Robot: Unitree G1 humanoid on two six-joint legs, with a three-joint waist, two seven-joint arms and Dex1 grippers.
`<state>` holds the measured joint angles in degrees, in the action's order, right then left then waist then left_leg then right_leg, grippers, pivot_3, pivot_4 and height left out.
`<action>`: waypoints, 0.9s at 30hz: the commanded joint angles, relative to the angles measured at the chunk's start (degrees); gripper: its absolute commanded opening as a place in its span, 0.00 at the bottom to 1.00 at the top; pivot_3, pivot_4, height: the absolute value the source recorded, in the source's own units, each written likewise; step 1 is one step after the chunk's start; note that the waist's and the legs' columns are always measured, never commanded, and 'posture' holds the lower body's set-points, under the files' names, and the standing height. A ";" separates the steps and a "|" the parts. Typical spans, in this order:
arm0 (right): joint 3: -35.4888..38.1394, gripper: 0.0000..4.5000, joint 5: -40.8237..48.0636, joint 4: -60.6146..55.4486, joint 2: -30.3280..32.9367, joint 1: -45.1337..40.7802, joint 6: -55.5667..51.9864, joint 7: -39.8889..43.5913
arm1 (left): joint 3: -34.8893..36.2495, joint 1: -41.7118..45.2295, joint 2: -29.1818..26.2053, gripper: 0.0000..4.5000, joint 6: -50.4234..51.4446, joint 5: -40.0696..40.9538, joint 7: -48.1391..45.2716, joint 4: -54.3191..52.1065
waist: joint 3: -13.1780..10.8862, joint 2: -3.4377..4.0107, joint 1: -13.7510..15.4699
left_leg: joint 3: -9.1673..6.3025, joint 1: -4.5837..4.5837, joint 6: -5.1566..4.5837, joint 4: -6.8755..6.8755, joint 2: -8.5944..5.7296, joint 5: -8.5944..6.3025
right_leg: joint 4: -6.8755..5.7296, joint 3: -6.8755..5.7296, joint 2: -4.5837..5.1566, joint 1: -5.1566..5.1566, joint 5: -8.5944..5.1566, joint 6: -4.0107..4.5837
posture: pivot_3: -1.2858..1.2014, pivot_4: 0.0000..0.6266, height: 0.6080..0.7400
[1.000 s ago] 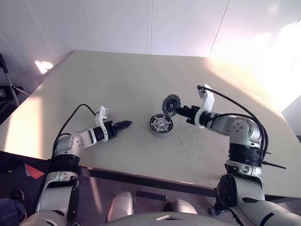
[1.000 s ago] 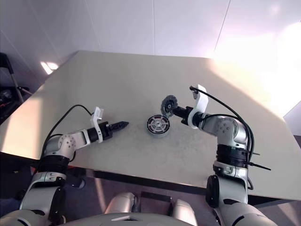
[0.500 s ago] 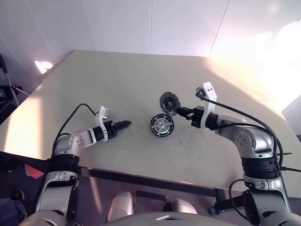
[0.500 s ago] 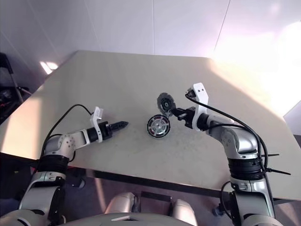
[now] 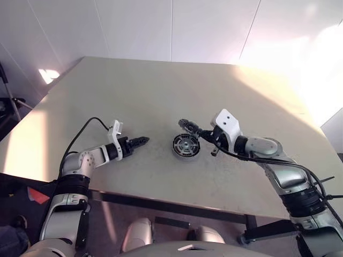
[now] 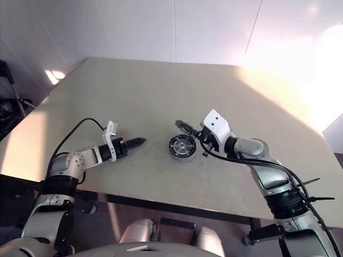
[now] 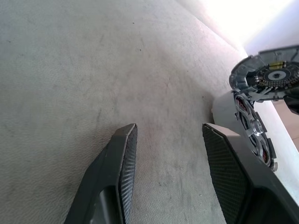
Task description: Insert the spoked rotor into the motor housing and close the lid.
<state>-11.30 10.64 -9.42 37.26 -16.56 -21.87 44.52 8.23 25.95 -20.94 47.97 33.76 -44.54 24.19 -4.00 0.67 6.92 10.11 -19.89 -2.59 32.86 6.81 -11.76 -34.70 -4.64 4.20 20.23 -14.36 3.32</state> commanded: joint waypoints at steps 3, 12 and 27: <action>-1.77 0.23 -1.45 0.15 1.17 0.07 4.24 5.49 | -0.11 -0.27 -1.37 0.53 -0.39 -2.53 1.61 1.73 | 0.00 0.00 -0.02 | 0.00 -0.01 -0.05 0.04 0.00 -0.02 | 0.00 0.00 -0.01 -0.01 0.00 0.01 | 0.52 0.00 1.00; -0.51 0.46 -2.32 -0.37 2.71 0.57 7.81 8.87 | -0.28 0.08 -1.36 0.53 -0.76 -2.78 1.51 2.36 | 0.00 -0.01 -0.12 | 0.00 -0.01 -0.11 0.17 0.01 -0.05 | -0.04 0.00 -0.01 -0.05 0.01 0.03 | 0.52 0.00 1.00; 0.32 0.46 -2.55 3.71 9.29 4.39 4.98 15.59 | -0.91 0.46 -1.44 0.53 -1.04 -3.03 1.21 3.08 | 0.03 0.02 -0.04 | -0.01 -0.01 -0.25 0.27 0.01 -0.09 | -0.01 -0.01 -0.01 -0.12 0.01 0.03 | 0.52 0.00 1.00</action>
<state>-11.30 7.63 -2.63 46.01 -11.78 -18.77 58.71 7.23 26.83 -21.32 47.31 33.13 -44.83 25.28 -3.98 0.69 6.88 10.10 -19.90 -2.84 33.13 6.83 -11.85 -34.73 -4.65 4.19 20.13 -14.35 3.34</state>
